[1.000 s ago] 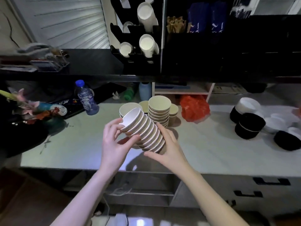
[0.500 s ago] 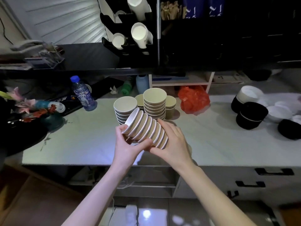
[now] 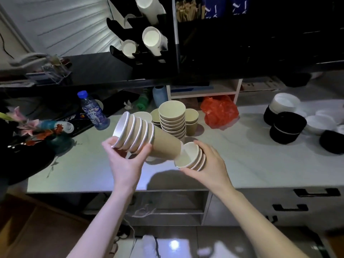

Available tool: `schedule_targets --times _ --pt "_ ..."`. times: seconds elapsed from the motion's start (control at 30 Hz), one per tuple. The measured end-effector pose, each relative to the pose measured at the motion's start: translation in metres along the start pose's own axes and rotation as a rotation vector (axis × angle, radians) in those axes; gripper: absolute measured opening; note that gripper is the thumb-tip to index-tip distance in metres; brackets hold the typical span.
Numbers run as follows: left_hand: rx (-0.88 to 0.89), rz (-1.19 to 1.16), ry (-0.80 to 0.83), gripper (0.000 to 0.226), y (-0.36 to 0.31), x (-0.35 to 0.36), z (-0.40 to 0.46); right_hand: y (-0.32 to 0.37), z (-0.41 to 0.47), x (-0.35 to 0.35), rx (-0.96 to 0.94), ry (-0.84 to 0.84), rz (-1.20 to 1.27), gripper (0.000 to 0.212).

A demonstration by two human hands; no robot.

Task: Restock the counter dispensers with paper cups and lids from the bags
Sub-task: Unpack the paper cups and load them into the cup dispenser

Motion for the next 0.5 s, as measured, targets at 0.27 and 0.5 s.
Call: schedule_targets --times 0.27,0.5 --pt "0.157 0.346 0.406 0.071 0.028 0.018 -0.006 -0.062 0.011 -0.023 0.264 -0.043 0.352 0.074" --pt "0.059 0.462 0.371 0.075 0.093 0.038 -0.023 -0.079 0.011 -0.023 0.305 -0.042 0.421 0.087"
Point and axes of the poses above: each hand's wrist, its own z-axis towards the middle knuckle, its own x-axis out of the palm, y = z × x, the point moved 4 cm from there along z, towards the middle knuckle, and after that the axes turned 11 degrees about -z, right-handed, at the moved point
